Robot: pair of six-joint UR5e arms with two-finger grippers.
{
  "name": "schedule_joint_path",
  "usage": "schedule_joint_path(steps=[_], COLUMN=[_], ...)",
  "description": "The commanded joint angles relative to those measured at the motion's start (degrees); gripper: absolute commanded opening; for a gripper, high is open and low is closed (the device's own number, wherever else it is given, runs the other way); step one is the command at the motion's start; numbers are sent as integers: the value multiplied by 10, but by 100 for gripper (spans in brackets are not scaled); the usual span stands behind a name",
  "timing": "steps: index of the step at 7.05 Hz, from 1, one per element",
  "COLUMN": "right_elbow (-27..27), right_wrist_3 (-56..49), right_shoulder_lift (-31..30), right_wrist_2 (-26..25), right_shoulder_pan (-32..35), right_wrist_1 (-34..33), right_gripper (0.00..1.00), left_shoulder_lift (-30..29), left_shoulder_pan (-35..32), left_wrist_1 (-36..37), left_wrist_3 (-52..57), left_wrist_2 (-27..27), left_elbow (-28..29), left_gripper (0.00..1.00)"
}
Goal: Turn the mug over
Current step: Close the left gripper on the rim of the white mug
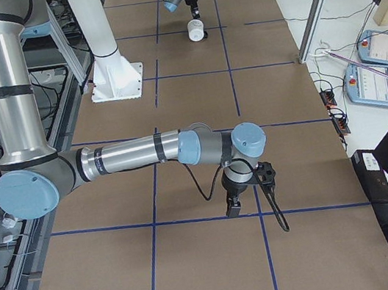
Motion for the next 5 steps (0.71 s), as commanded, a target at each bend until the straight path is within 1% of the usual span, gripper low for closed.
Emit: schedule_joint_path(steps=[1, 5], right_elbow=[0, 0], right_wrist_3=[0, 0], right_shoulder_lift=[0, 0], right_wrist_2=[0, 0], right_shoulder_pan=[0, 0], right_wrist_1=[0, 0], right_gripper=[100, 100], left_shoulder_lift=[-6, -10], left_shoulder_pan=[10, 21], left_wrist_1=[0, 1], left_wrist_3=[-2, -2], left_wrist_2=[0, 1], left_elbow=[0, 0], left_gripper=[100, 100])
